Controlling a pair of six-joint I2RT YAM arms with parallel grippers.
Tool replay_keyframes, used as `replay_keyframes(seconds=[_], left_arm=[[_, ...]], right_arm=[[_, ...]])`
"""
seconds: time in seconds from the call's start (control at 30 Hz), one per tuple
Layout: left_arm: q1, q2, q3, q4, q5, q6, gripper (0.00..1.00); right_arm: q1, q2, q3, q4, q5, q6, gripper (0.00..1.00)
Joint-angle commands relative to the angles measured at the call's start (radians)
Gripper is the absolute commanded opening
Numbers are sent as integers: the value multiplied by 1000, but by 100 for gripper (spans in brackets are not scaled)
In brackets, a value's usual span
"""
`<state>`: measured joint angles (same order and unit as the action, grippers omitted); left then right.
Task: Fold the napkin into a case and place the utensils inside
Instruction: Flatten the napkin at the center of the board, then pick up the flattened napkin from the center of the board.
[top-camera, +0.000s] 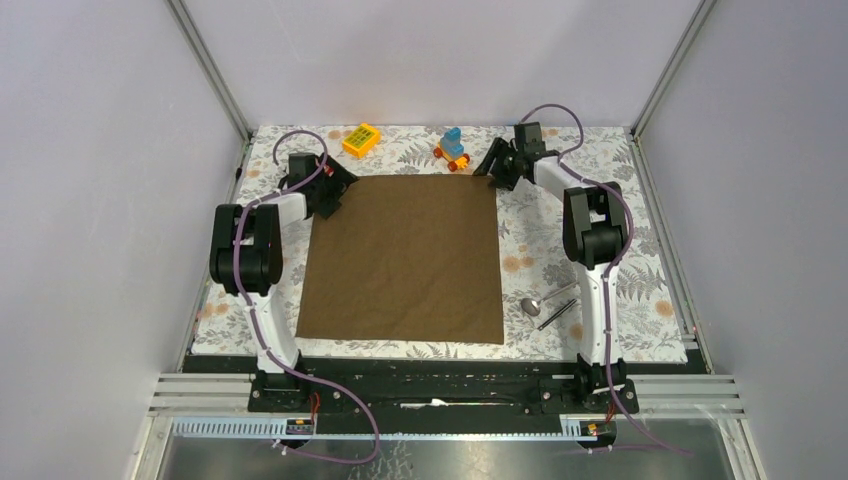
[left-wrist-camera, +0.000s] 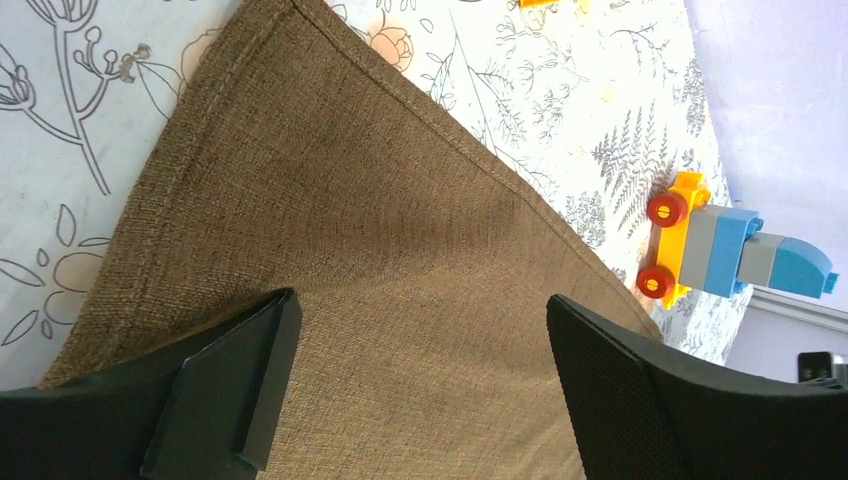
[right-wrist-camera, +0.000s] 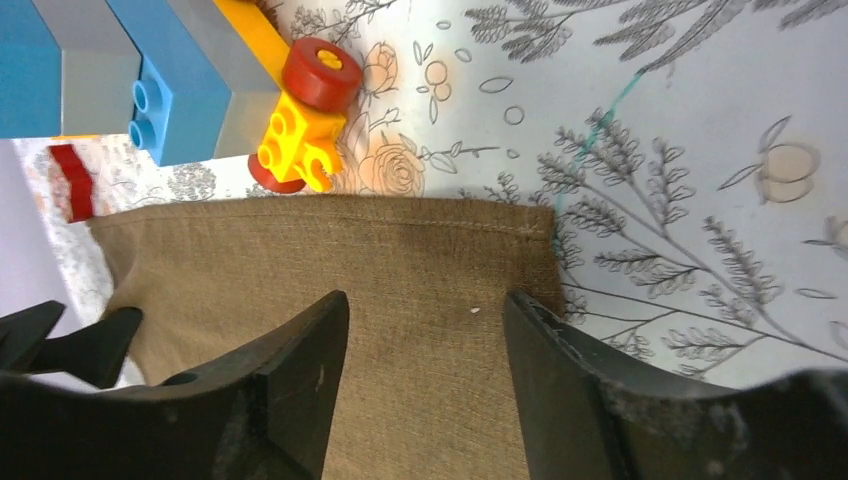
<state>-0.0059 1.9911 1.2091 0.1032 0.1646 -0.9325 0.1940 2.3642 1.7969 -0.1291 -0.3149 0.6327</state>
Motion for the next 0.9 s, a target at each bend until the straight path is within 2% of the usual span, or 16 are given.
replay_keyframes(seconds=[0.0, 0.1, 0.2, 0.27, 0.4, 0.53, 0.6, 0.7, 0.8, 0.87], left_arm=[[-1, -75, 36, -47, 26, 71, 99], [-13, -236, -5, -93, 23, 126, 99], [-38, -434, -84, -191, 23, 165, 99], [-59, -570, -155, -250, 27, 189, 99], [-81, -843, -268, -415, 36, 246, 99], [-95, -1018, -327, -518, 92, 263, 99], [-101, -1077, -359, -535, 121, 253, 99], [-105, -1134, -409, -539, 141, 239, 99], [-106, -1169, -447, -535, 147, 219, 99], [-107, -1184, -466, -520, 165, 212, 99]], right_arm=[[-9, -11, 80, -215, 53, -157, 69], [22, -143, 34, -258, 98, -154, 77], [97, -304, -53, -370, 223, -132, 86], [174, -416, -175, -419, 319, -95, 98], [289, -655, -477, -478, 289, 6, 100], [335, -921, -708, -618, 341, 132, 100], [362, -1046, -807, -685, 334, 223, 97], [435, -1182, -933, -757, 326, 393, 80], [497, -1193, -999, -797, 330, 501, 72], [531, -1168, -1028, -794, 323, 564, 63]])
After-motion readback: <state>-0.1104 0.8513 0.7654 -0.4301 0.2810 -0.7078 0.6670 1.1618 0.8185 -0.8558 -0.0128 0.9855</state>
